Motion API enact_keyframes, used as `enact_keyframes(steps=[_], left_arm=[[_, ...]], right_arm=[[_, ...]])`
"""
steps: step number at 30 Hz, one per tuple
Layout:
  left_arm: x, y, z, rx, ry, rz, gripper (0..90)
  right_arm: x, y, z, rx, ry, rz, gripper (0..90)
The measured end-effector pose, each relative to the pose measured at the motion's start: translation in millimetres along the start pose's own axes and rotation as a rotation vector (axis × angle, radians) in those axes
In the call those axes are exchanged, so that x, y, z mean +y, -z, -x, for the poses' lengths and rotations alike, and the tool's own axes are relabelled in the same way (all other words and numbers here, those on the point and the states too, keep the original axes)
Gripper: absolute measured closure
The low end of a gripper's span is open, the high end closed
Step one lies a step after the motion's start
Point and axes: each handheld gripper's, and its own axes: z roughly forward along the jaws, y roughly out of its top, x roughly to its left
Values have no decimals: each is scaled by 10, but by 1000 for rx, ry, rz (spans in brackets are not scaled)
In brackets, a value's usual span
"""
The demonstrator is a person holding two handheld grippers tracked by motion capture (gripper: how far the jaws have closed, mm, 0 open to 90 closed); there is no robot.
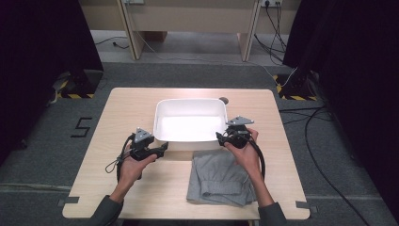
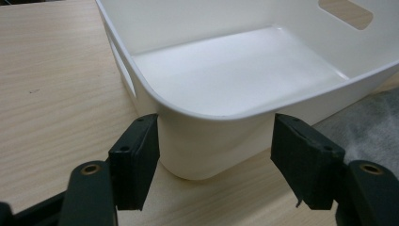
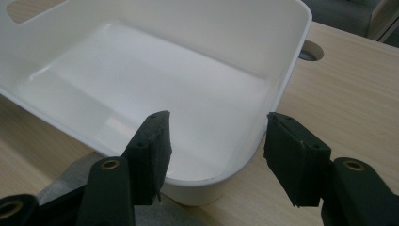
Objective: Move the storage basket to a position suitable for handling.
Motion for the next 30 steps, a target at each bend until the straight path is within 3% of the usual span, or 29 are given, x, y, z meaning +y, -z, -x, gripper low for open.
enact_keyframes(steps=[4, 10, 14, 17, 21, 24, 26, 28, 30], left_arm=[[7, 36, -9, -26, 34, 16, 322], [67, 181, -2, -45, 24, 46, 290], [107, 256, -39, -41, 43, 75, 289], [144, 242, -63, -21, 54, 88, 302], [144, 172, -141, -33, 91, 115, 391], [102, 104, -165, -13, 71, 104, 436], [102, 87, -168, -38, 90, 102, 470], [119, 73, -150, -19, 64, 102, 492], [135, 55, -159, -9, 65, 102, 505]], right_arm=[[-12, -3, 24, 13, -9, 6, 423], [-43, 2, 42, 21, 6, 40, 383], [-85, 30, 51, 44, -18, 73, 337], [-85, 8, 80, 75, -41, 68, 367], [-85, 0, 84, 72, -47, 62, 378], [-97, 17, 54, 62, -40, 67, 380], [-106, 28, 40, 59, -42, 69, 383], [-111, 36, 34, 58, -42, 69, 384], [-114, 32, 33, 57, -45, 73, 380]])
